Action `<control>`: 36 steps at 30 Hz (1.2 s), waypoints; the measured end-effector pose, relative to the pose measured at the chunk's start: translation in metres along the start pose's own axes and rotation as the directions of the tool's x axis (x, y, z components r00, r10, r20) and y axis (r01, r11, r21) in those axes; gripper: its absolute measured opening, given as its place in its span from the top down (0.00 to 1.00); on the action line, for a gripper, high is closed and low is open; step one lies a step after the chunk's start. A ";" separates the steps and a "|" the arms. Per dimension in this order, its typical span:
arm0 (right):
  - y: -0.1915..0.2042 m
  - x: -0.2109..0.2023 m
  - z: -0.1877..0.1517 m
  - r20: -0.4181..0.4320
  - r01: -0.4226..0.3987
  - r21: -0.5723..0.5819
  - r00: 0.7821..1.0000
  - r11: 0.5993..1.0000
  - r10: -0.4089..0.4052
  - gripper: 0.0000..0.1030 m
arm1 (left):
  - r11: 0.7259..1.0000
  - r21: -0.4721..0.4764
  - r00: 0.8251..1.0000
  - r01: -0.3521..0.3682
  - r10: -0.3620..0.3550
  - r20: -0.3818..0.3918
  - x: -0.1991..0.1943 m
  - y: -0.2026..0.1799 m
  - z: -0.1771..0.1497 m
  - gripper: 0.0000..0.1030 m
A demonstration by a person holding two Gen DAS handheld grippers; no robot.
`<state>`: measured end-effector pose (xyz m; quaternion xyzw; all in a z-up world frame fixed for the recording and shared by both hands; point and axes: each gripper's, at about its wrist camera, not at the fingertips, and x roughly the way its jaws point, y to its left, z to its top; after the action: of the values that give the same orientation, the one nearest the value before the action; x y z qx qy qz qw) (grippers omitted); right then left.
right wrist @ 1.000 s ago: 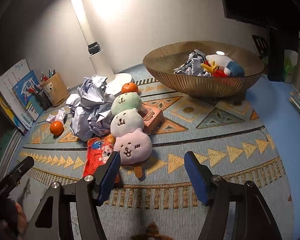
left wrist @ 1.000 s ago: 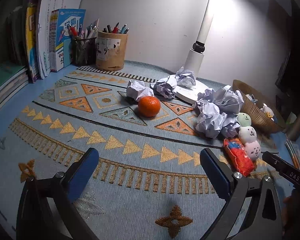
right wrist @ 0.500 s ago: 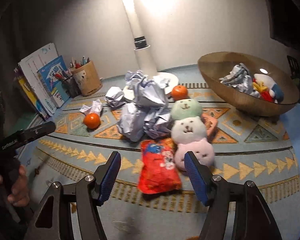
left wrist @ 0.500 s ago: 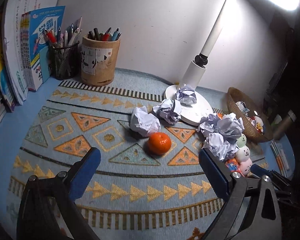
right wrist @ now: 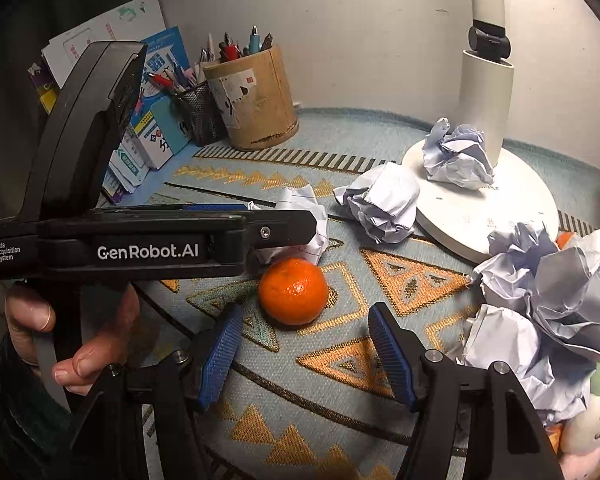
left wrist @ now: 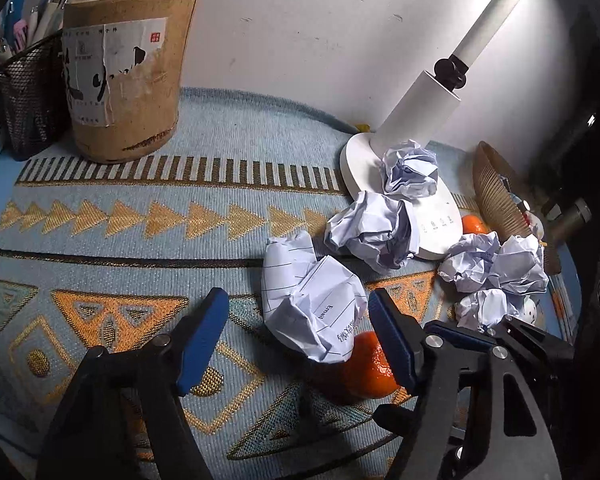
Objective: Organize objects
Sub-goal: 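Grasp a written paper ball with the left tool while the right grasps an orange, then carry the paper ball and orange over the brown woven bowl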
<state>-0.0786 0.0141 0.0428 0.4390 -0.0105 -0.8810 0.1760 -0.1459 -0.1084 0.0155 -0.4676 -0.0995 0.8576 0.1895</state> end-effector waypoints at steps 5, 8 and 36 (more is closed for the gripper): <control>0.005 0.010 0.006 0.005 0.021 -0.049 1.000 0.999 -0.021 0.50 | 1.000 -0.022 0.999 0.021 -0.020 0.040 0.002 0.003 0.001 0.50; 0.009 0.017 0.003 -0.001 0.017 -0.065 1.000 0.998 -0.017 0.61 | 0.998 -0.034 0.998 0.046 -0.044 0.050 0.002 0.004 0.000 0.57; -0.118 -0.175 -0.155 0.065 0.197 0.122 0.976 0.973 -0.206 0.62 | 0.999 -0.001 0.993 0.037 -0.037 0.110 -0.059 -0.160 -0.150 0.59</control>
<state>0.1027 0.2016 0.0619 0.4128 -0.0232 -0.9085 0.0598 0.0462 0.0112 0.0342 -0.4181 -0.1198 0.8782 0.1989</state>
